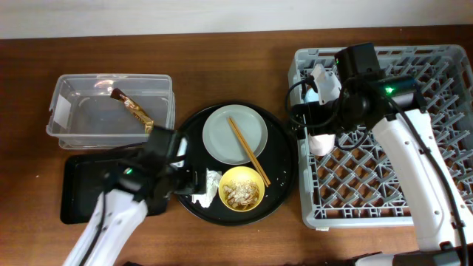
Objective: Sort waste into correct bins and load items into the dishwasher rack
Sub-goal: 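Grasp the crumpled tissues with the left gripper and lift them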
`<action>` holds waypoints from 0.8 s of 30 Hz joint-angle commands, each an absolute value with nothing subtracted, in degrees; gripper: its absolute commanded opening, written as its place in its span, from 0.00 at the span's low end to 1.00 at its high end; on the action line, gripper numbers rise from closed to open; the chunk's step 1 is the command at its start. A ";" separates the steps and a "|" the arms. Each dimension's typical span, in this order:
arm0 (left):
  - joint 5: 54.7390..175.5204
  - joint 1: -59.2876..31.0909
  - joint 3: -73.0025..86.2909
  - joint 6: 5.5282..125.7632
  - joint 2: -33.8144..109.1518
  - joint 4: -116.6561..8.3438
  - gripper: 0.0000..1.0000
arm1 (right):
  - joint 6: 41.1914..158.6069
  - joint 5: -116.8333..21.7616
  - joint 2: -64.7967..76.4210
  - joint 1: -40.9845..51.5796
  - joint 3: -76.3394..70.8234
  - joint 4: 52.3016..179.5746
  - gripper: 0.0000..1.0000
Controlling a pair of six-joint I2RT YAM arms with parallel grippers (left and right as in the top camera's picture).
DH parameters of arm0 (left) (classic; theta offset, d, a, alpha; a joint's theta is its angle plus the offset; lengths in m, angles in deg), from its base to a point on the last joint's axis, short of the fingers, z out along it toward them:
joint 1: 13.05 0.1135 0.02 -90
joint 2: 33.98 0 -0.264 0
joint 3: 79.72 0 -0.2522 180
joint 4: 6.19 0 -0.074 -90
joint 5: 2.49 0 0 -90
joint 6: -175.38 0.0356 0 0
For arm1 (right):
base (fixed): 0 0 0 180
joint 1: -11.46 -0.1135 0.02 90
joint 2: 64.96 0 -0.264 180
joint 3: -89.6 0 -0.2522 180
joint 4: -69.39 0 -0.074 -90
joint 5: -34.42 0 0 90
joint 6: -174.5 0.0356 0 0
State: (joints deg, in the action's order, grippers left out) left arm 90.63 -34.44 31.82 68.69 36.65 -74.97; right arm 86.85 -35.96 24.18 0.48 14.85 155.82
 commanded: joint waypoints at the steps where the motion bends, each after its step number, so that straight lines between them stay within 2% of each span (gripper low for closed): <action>1: 87.00 -36.16 31.74 68.15 42.82 -73.77 0.99 | 86.24 -35.46 24.45 0.17 14.61 155.79 0.98; 7: 84.95 -36.32 31.74 68.34 51.21 -70.06 0.99 | 86.24 -35.46 24.45 0.17 14.61 155.79 0.98; 12: 88.29 -36.43 31.74 68.37 57.22 -66.12 0.99 | 86.24 -35.46 24.45 0.17 14.61 155.79 0.98; 24: 88.16 -37.19 32.17 68.52 63.14 -63.24 0.99 | 86.24 -35.46 24.45 0.17 14.61 155.79 0.98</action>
